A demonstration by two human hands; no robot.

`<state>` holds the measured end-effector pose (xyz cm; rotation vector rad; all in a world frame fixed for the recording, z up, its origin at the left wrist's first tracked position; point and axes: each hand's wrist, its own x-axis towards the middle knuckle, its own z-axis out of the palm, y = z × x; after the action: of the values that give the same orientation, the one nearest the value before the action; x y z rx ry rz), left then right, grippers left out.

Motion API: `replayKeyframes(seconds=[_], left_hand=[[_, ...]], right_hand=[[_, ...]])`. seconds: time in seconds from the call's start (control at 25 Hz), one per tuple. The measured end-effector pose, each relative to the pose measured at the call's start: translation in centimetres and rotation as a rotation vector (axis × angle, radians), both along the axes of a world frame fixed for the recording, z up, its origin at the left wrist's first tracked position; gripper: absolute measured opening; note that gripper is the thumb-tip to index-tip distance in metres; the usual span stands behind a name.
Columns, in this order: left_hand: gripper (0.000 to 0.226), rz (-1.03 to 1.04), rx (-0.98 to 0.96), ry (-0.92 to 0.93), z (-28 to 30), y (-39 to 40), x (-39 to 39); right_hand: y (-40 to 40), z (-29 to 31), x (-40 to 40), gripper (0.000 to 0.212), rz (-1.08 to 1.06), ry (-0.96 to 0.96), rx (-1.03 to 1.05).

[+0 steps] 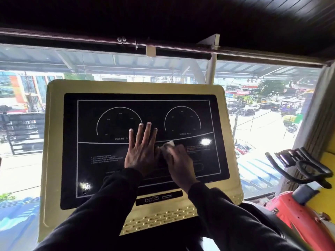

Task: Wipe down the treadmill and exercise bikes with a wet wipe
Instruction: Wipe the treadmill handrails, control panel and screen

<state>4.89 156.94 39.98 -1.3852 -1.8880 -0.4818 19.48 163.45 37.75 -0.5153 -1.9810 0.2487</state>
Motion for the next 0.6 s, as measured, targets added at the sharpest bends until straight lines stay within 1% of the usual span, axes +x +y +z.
replayKeyframes(seconds=[0.04, 0.08, 0.16, 0.2, 0.24, 0.28, 0.32, 0.36, 0.4, 0.48, 0.52, 0.56, 0.6], left_hand=[[0.065, 0.003, 0.009, 0.009, 0.0, 0.1, 0.0], [0.065, 0.003, 0.016, 0.005, 0.1, 0.1, 0.1], [0.065, -0.002, 0.02, -0.012, 0.1, 0.0, 0.2], [0.064, -0.004, 0.019, -0.016, 0.1, -0.1, 0.3], [0.064, -0.002, 0.018, -0.012, 0.0, -0.1, 0.3], [0.064, 0.0, 0.019, -0.001, 0.0, -0.2, 0.2], [0.064, -0.001, 0.025, 0.009, 0.0, -0.1, 0.2], [0.064, -0.001, 0.029, 0.014, 0.1, -0.1, 0.1], [0.065, -0.001, 0.033, 0.012, 0.1, 0.0, 0.0], [0.065, 0.004, 0.047, 0.003, -0.1, 0.0, 0.0], [0.064, 0.001, 0.058, 0.002, -0.2, -0.1, 0.0], [0.063, -0.008, 0.069, 0.003, -0.1, -0.1, 0.1], [0.061, -0.021, 0.086, 0.005, 0.5, -0.1, 0.2]], right_hand=[[0.3, 0.1, 0.2, 0.018, 0.054, -0.046, 0.064], [1.4, 0.6, 0.1, 0.019, 0.041, -0.04, 0.089], [3.3, 1.7, -0.2, 0.025, -0.078, 0.122, 0.015], [3.5, 2.0, -0.5, 0.029, -0.103, 0.15, -0.017], [3.1, 2.1, -1.0, 0.032, -0.066, 0.116, 0.005], [2.7, 1.9, -1.4, 0.034, 0.007, 0.037, 0.079], [2.6, 1.8, -1.3, 0.034, 0.066, -0.034, 0.151], [3.1, 2.1, -1.3, 0.031, 0.082, -0.062, 0.186], [3.8, 2.7, -1.2, 0.029, 0.048, -0.03, 0.166], [4.6, 3.7, -1.4, 0.028, -0.064, 0.114, 0.032], [4.3, 4.0, -1.7, 0.03, -0.064, 0.108, 0.014], [3.6, 4.0, -1.9, 0.029, -0.007, 0.039, 0.062], [3.0, 3.7, -2.0, 0.026, 0.071, -0.051, 0.154]])
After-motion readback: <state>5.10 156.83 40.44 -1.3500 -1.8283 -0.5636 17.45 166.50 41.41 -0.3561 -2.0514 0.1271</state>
